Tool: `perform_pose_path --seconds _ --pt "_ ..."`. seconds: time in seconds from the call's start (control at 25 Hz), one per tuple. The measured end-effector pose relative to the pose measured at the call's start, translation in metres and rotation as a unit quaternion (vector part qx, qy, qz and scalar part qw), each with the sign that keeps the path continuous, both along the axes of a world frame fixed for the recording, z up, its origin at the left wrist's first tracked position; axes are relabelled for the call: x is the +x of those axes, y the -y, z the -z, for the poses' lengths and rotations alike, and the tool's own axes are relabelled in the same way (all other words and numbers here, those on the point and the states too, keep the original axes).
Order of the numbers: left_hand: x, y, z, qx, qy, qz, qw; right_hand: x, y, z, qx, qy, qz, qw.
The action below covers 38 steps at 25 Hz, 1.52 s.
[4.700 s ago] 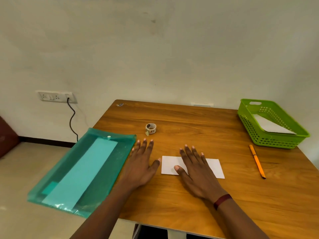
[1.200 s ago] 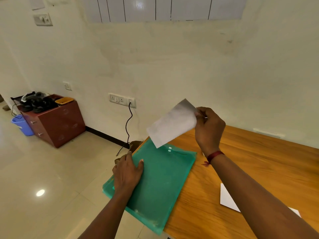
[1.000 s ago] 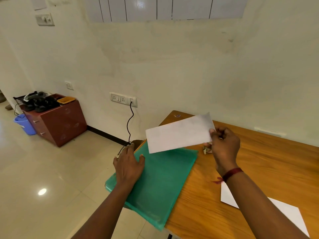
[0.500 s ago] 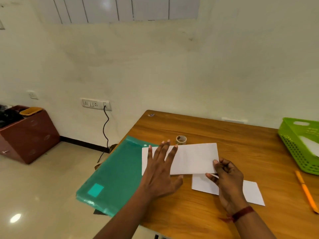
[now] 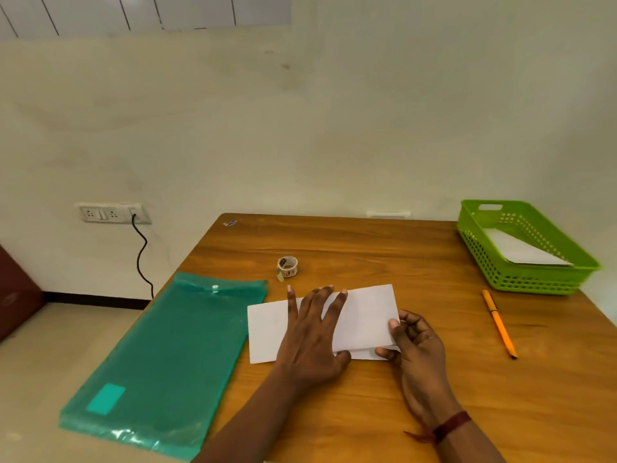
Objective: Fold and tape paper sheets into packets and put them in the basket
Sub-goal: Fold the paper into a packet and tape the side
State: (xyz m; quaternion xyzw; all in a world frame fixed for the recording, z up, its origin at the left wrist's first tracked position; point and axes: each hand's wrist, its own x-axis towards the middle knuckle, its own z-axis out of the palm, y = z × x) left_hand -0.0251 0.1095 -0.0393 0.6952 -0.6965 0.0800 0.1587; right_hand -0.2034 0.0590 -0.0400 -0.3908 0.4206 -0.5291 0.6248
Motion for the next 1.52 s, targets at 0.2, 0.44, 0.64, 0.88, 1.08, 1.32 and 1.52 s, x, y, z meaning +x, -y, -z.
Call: perform_pose_path --seconds 0.2,0.44,0.64,0.88,1.08,1.32,1.52 --pt "-0.002 0.001 0.012 -0.067 -0.010 -0.006 0.998 0.001 -0.001 0.005 -0.024 -0.030 -0.009 0.999" --pt "-0.004 0.002 0.016 -0.075 -0.001 -0.002 0.997 -0.006 -0.011 0.006 -0.230 -0.234 0.066 0.942" --pt "-0.005 0.000 0.017 -0.069 0.007 -0.005 0.998 -0.011 -0.019 0.010 -0.287 -0.328 0.063 0.898" --pt "-0.006 -0.002 0.015 -0.087 0.023 -0.008 0.996 -0.032 -0.004 0.015 -0.362 -0.447 0.030 0.817" --pt "-0.008 -0.001 0.016 -0.164 -0.005 0.013 0.986 -0.038 0.003 0.017 -0.399 -0.434 0.090 0.803" --pt "-0.010 -0.003 0.016 -0.276 0.017 0.040 0.960 -0.032 -0.003 0.008 -0.378 -0.330 0.082 0.861" --pt "-0.011 -0.003 0.015 -0.293 0.054 -0.010 0.955 -0.028 -0.008 -0.005 -0.346 -0.272 0.072 0.895"
